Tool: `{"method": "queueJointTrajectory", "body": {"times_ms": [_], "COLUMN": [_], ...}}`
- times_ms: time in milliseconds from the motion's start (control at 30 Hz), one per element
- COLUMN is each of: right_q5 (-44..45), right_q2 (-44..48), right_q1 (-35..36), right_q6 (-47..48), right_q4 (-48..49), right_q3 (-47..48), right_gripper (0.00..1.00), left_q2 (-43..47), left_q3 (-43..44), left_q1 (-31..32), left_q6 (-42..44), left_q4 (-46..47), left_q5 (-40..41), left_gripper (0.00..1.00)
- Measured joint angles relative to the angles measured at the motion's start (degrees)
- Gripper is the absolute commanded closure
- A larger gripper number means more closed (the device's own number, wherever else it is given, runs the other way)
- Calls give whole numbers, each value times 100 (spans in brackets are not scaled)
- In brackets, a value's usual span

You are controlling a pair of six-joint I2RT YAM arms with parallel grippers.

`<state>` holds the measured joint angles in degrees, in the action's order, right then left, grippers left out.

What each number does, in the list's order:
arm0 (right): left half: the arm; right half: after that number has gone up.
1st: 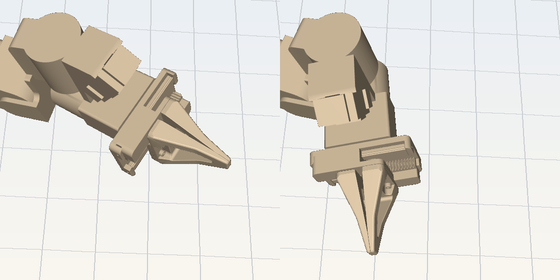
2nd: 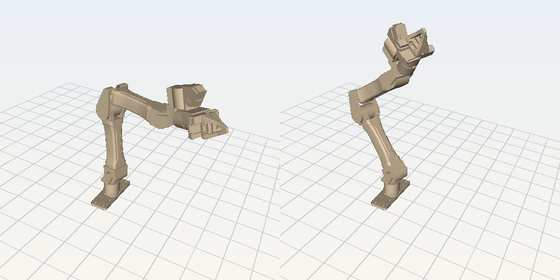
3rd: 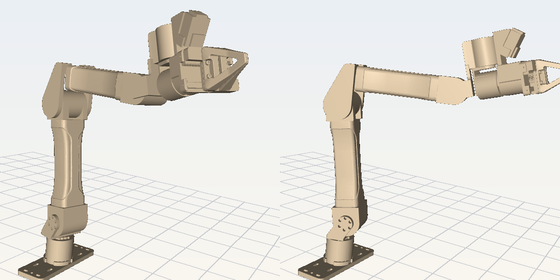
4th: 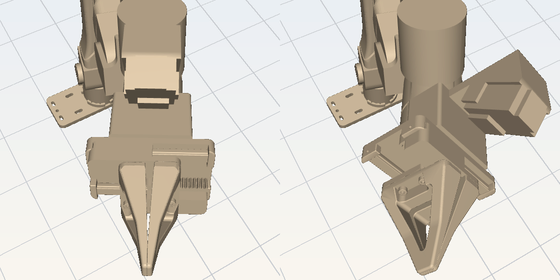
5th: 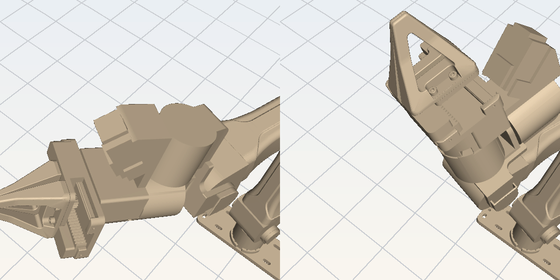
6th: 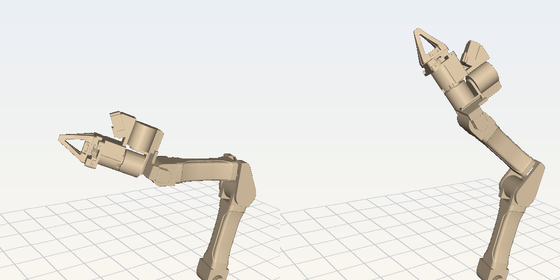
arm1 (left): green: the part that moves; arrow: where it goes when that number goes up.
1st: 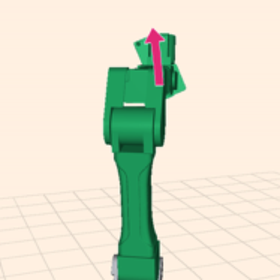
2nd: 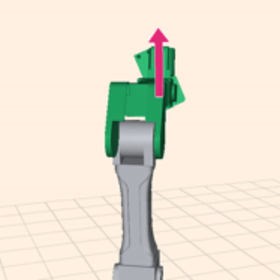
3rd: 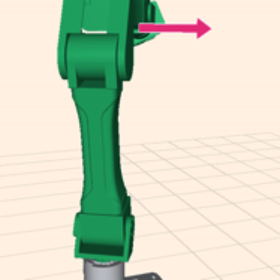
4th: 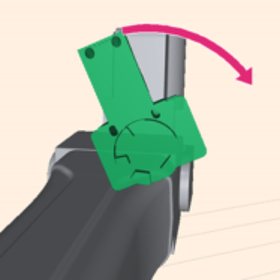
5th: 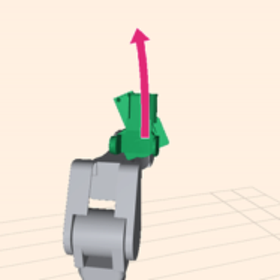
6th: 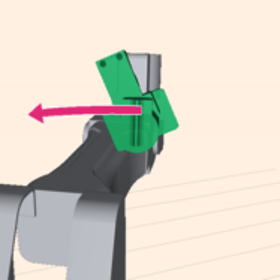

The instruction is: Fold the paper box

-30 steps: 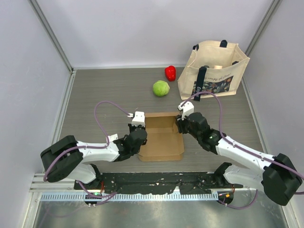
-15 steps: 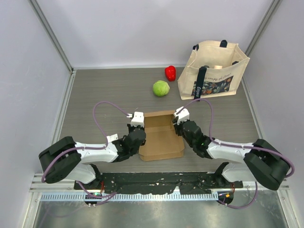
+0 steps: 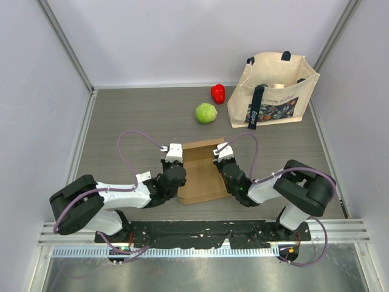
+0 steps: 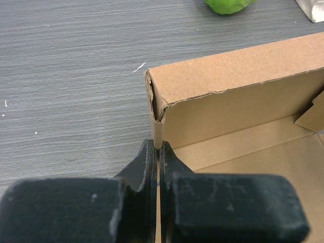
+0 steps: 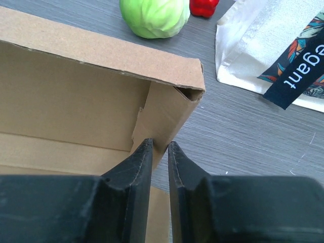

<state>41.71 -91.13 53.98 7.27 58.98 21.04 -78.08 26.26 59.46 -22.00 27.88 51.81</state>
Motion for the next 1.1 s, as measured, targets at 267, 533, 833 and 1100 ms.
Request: {"method": "queueJointTrajectory", "body": {"times_ms": [267,533,833,1100], "right_q5": [205,1617,2153,-297], "right_q2": [-527,-1106,-1215,1259], "right_q1": [24,378,667,-376], "right_q6": [188,520,654,-874], "right_q4": [793,1211,1198,-1084], "right_q3": [61,511,509,85], "right_gripper": [95,99,76,46], "left_q2": [0,0,-7,-7], "left_q3": [-4,-4,-4,-4], "left_q1": [0,4,4,7], "left_q6": [0,-31,-61,-164], "left_q4": [2,22,17,61], "left_q5": [26,13,-7,-107], "left_gripper": [100,100,100,100]}}
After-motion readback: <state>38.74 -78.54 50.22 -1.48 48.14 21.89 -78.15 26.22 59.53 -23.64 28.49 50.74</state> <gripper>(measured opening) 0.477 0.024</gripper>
